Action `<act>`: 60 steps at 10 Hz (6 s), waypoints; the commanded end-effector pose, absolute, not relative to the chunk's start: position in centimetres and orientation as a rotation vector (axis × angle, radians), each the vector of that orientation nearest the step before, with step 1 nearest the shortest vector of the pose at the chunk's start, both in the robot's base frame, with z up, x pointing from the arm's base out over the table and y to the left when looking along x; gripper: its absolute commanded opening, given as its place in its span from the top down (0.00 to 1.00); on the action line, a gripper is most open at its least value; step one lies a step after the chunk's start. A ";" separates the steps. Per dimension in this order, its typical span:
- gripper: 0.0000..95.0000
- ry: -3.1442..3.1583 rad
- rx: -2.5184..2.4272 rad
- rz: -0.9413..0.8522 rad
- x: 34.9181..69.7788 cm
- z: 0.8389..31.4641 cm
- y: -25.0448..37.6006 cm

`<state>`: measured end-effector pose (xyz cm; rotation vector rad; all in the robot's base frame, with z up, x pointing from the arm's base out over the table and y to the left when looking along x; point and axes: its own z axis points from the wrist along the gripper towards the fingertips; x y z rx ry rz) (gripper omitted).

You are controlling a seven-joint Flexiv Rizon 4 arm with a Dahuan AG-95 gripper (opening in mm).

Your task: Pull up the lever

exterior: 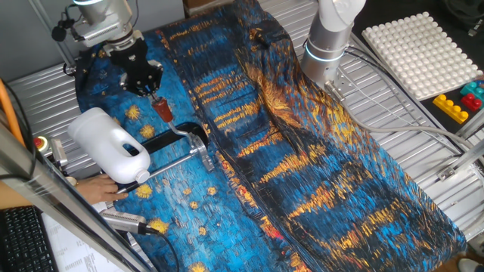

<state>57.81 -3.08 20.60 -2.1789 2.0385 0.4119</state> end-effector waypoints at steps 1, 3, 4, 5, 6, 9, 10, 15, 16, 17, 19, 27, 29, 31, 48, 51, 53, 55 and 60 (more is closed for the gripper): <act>1.00 2.056 -2.168 0.408 58.1 20.8 -2.8; 1.00 2.098 -2.138 0.430 58.6 21.3 -2.1; 1.00 2.116 -2.134 0.440 58.7 21.4 -2.0; 1.00 2.130 -2.148 0.461 58.7 21.4 -2.0; 1.00 2.128 -2.162 0.489 58.7 21.5 -2.0; 0.80 2.135 -2.168 0.538 59.0 21.8 -1.5; 1.00 2.146 -2.168 0.520 59.1 21.9 -1.4; 1.00 2.070 -2.248 0.437 57.6 20.6 -3.4; 1.00 2.076 -2.240 0.428 57.6 20.6 -3.4; 1.00 2.070 -2.232 0.429 57.6 20.6 -3.4; 1.00 2.043 -2.213 0.380 57.6 20.6 -3.4; 1.00 2.027 -2.228 0.304 57.6 20.6 -3.4; 1.00 2.040 -2.239 0.282 57.6 20.6 -3.4; 1.00 2.054 -2.225 0.286 57.2 20.8 -2.9; 0.80 2.078 -2.199 0.276 56.3 22.5 1.6; 0.80 2.072 -2.206 0.249 56.4 22.8 2.7; 0.80 2.088 -2.196 0.246 56.4 22.9 3.4; 0.80 2.093 -2.193 0.241 56.5 23.0 4.1; 0.80 2.142 -2.168 0.234 56.4 22.8 5.9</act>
